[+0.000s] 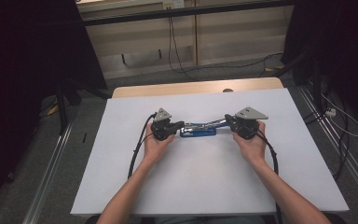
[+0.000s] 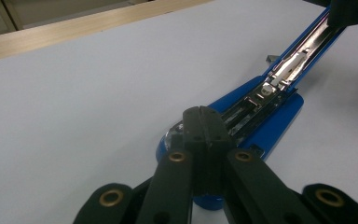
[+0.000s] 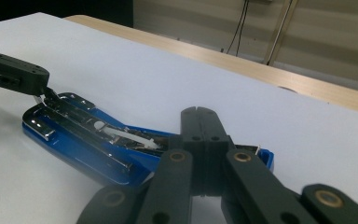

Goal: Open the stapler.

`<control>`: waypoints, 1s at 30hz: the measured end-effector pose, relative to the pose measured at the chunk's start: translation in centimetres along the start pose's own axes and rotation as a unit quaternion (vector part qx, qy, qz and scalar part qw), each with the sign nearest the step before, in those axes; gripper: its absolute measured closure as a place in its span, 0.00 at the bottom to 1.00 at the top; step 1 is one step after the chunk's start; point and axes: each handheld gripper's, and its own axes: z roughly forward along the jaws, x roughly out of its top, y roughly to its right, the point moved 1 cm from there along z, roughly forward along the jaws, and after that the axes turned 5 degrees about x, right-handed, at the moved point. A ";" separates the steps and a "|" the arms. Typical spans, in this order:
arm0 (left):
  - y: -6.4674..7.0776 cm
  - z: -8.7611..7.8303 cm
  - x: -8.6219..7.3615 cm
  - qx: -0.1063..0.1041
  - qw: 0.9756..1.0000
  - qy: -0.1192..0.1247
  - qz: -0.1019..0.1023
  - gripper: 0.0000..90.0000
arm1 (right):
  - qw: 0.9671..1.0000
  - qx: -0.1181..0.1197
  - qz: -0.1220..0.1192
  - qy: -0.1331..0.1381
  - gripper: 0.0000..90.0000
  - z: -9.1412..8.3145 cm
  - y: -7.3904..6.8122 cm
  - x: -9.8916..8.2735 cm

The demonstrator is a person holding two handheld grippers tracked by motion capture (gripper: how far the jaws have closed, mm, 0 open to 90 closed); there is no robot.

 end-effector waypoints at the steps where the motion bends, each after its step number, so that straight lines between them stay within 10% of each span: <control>1: 0.0 0.0 0.0 0.001 1.000 -0.001 0.001 1.00 | 1.000 0.001 0.001 -0.001 1.00 0.0 0.0 -0.1; 30: 0.0 0.0 0.1 0.004 1.000 -0.001 0.003 1.00 | 1.000 0.007 0.012 -0.022 1.00 0.7 0.8 -1.3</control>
